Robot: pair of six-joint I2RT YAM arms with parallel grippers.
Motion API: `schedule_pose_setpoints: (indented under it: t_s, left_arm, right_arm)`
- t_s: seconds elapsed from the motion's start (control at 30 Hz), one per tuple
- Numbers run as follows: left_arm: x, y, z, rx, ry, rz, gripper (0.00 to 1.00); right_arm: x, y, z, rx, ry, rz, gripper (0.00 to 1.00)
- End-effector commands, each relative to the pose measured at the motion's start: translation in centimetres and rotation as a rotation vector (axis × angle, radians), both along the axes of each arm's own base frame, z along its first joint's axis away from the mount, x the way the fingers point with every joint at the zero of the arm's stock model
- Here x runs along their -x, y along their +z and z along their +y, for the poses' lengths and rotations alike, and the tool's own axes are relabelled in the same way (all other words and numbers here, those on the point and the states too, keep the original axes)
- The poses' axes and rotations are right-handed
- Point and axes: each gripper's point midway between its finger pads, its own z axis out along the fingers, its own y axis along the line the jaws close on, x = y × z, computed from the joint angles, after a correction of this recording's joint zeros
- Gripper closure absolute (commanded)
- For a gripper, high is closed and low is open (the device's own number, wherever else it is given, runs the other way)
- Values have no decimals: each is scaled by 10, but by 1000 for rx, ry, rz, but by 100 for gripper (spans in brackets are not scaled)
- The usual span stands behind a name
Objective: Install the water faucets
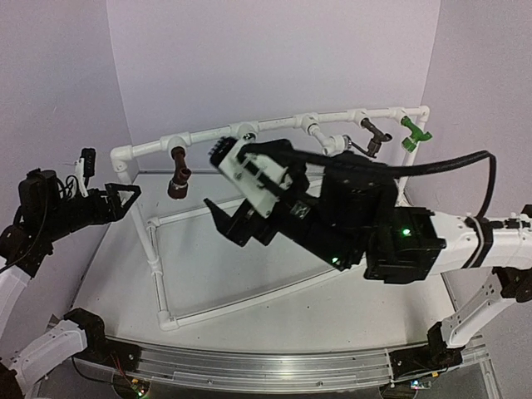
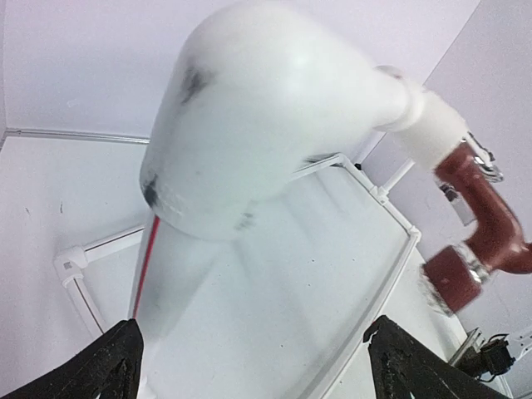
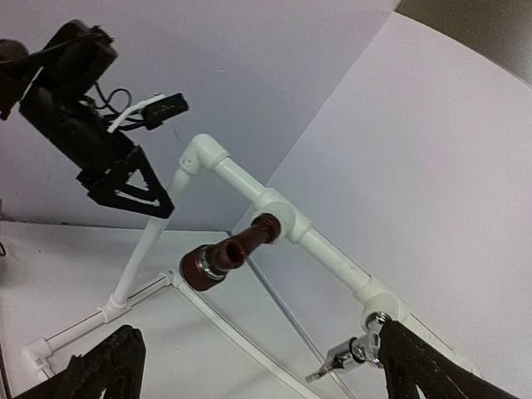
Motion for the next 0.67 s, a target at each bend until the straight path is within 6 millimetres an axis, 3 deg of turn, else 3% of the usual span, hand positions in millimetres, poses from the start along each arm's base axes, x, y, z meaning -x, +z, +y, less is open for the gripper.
schedule_pose_setpoints:
  t_s: [0.0, 0.17, 0.27, 0.43, 0.57, 0.63]
  left_arm:
    - [41, 68, 6, 65, -15, -106, 3]
    - [77, 164, 9, 84, -52, -321, 1]
    - [81, 207, 9, 79, -62, -400, 1]
    - [79, 244, 10, 73, -55, -474, 0]
    - [75, 252, 11, 75, -38, -495, 0]
    - [75, 253, 12, 80, -36, -496, 0]
  right_arm:
    - [-17, 45, -75, -266, -170, 160, 2]
    - [-18, 75, -133, -415, -215, 205, 2]
    - [-15, 95, -154, -477, -204, 211, 2]
    - [-12, 111, -159, -501, -175, 203, 2]
    - [-12, 113, -157, -506, -174, 202, 2]
    - [-9, 105, -152, -484, -144, 187, 2]
